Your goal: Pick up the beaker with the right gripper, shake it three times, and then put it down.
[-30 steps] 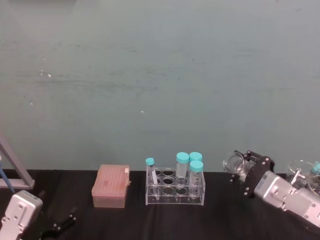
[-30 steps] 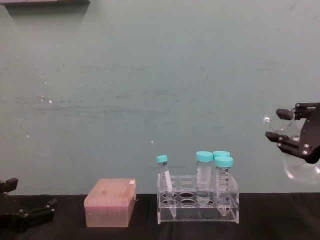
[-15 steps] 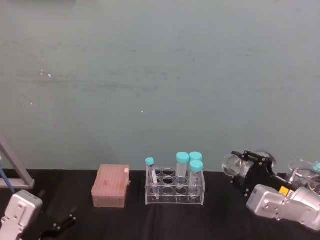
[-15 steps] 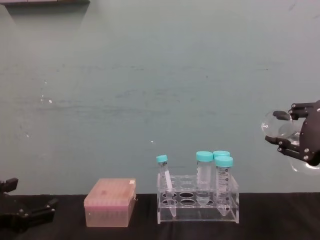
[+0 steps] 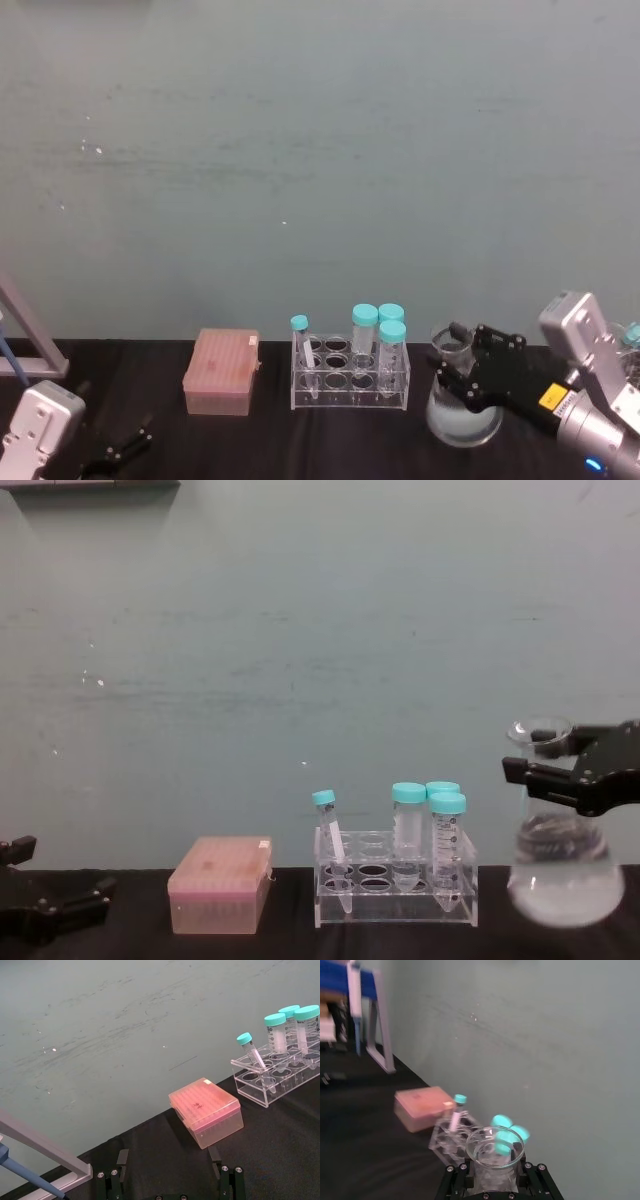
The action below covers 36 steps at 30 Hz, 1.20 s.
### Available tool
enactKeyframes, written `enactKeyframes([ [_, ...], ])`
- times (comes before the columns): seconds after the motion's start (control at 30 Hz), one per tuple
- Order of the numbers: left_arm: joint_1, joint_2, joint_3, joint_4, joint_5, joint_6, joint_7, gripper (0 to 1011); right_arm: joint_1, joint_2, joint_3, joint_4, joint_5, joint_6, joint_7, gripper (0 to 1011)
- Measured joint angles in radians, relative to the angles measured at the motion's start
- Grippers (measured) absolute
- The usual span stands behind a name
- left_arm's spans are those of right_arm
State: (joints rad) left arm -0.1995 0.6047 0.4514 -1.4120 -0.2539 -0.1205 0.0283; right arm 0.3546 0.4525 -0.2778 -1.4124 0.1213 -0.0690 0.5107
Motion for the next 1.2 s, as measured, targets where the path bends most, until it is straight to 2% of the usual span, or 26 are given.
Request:
enactKeyframes([
  [0.07, 0.0, 0.0, 0.0, 0.0, 0.0, 0.0, 0.0, 1000, -0.015, -0.023, 0.023, -0.013, 0.099, 0.101, 0.028, 453],
  [0.17, 0.0, 0.0, 0.0, 0.0, 0.0, 0.0, 0.0, 1000, -0.026, -0.036, 0.033, -0.021, 0.158, 0.163, 0.036, 453],
  [0.27, 0.0, 0.0, 0.0, 0.0, 0.0, 0.0, 0.0, 1000, -0.031, -0.04, 0.035, -0.026, 0.186, 0.193, 0.036, 453],
  [0.47, 0.0, 0.0, 0.0, 0.0, 0.0, 0.0, 0.0, 1000, -0.032, -0.033, 0.027, -0.033, 0.192, 0.205, 0.02, 453],
  [1.2, 0.0, 0.0, 0.0, 0.0, 0.0, 0.0, 0.0, 1000, -0.031, -0.034, 0.027, -0.03, 0.187, 0.199, 0.02, 453],
])
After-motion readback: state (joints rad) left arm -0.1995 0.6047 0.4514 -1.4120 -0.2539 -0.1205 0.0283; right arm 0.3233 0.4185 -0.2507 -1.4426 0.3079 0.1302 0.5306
